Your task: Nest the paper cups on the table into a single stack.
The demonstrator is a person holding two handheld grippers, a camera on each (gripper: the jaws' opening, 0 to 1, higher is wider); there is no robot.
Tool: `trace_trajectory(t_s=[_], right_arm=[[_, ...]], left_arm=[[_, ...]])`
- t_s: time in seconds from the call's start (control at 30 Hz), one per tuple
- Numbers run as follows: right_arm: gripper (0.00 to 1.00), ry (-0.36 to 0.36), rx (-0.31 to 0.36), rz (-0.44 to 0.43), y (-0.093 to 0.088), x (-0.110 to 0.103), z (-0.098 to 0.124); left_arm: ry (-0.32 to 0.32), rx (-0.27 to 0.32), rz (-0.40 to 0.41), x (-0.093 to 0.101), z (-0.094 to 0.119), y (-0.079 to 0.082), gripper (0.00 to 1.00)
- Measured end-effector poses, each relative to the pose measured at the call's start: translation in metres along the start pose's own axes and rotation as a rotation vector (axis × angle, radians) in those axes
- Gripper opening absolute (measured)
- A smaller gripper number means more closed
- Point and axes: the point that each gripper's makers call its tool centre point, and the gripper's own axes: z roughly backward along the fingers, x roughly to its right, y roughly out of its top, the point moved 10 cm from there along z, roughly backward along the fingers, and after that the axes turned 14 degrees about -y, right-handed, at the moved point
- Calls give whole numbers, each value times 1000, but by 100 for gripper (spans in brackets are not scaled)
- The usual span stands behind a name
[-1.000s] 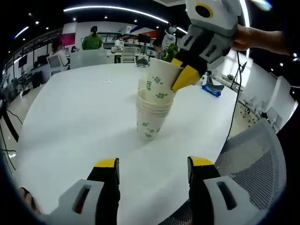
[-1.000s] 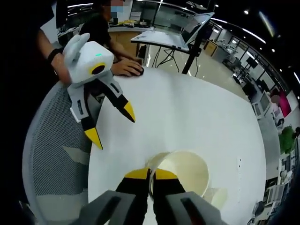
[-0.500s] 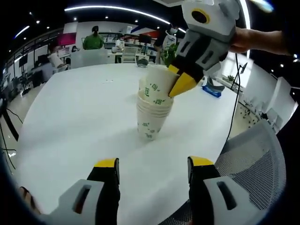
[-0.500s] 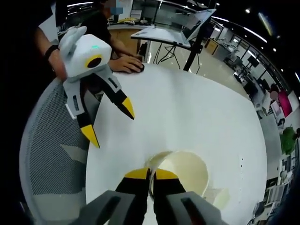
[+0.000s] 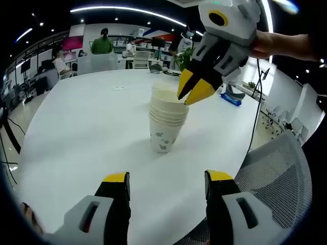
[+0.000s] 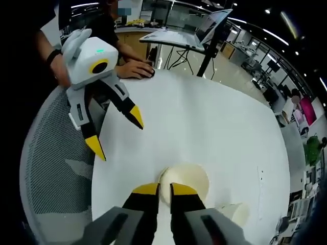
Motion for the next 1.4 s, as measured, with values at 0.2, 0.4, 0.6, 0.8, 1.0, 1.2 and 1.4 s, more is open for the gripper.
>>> trace_trajectory(t_s=[0.2, 0.4, 0.6, 0.8, 1.0, 1.2, 1.4], right_arm=[[9, -38, 76, -154, -1, 22, 9], [14, -122, 72, -274, -18, 52, 12], [19, -234, -17, -368, -55, 88, 2], [29, -259, -95, -404, -84, 106, -20], [30, -259, -124, -451, -101, 112, -46], [32, -239, -157, -489, -108, 115, -67], [31, -219, -198, -488, -111, 114, -86]], left_arm=[[1, 0, 2, -1, 0, -1, 57], [2, 1, 4, -1, 0, 0, 57], [3, 0, 10, -2, 0, -1, 57], [6, -5, 10, -2, 0, -1, 58], [8, -3, 18, -3, 0, -2, 58], [13, -6, 22, -3, 0, -3, 58], [16, -10, 23, -3, 0, -3, 57]])
